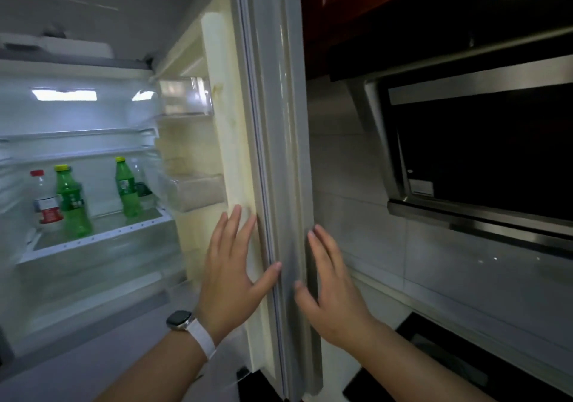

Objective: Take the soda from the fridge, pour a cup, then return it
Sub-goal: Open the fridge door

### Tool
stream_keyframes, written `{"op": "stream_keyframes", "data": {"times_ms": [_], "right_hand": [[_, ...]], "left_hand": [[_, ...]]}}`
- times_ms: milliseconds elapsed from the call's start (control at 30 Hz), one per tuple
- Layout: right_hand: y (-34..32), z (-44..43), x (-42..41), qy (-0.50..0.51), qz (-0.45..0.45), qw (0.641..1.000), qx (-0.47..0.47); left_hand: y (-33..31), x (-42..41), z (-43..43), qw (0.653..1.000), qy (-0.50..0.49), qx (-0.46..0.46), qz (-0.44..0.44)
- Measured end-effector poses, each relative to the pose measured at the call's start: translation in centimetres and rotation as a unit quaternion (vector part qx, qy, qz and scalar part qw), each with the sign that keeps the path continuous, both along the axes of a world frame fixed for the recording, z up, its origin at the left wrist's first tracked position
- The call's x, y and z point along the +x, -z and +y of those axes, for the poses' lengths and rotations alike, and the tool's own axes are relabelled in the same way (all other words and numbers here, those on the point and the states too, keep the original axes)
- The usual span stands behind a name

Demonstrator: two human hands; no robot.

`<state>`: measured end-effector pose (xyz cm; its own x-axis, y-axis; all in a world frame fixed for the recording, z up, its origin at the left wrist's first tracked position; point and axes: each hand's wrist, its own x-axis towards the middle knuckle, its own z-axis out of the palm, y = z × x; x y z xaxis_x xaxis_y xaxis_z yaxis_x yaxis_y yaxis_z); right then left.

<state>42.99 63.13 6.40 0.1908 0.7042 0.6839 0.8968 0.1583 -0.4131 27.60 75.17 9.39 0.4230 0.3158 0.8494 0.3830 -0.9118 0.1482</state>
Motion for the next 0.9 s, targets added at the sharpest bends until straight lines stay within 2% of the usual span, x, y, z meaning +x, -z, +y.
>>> {"op": "stream_keyframes", "data": {"times_ms": [267, 700, 900], "right_hand": [[1.6, 1.4, 4.9, 0.024, 0.082, 0.996, -0.035], [3.0, 4.9, 10.3, 0.083, 0.051, 0.995, -0.004], [3.9, 6.0, 12.3, 0.067, 0.054, 0.995, 0.054]], "left_hand": [[-0.4, 5.9, 0.9, 0.986, -0.094, 0.077, 0.112], [-1.2, 11.8, 2.1, 0.973, -0.117, 0.107, 0.167], [-1.6, 13.2, 2.8, 0.963, -0.128, 0.124, 0.201]]}}
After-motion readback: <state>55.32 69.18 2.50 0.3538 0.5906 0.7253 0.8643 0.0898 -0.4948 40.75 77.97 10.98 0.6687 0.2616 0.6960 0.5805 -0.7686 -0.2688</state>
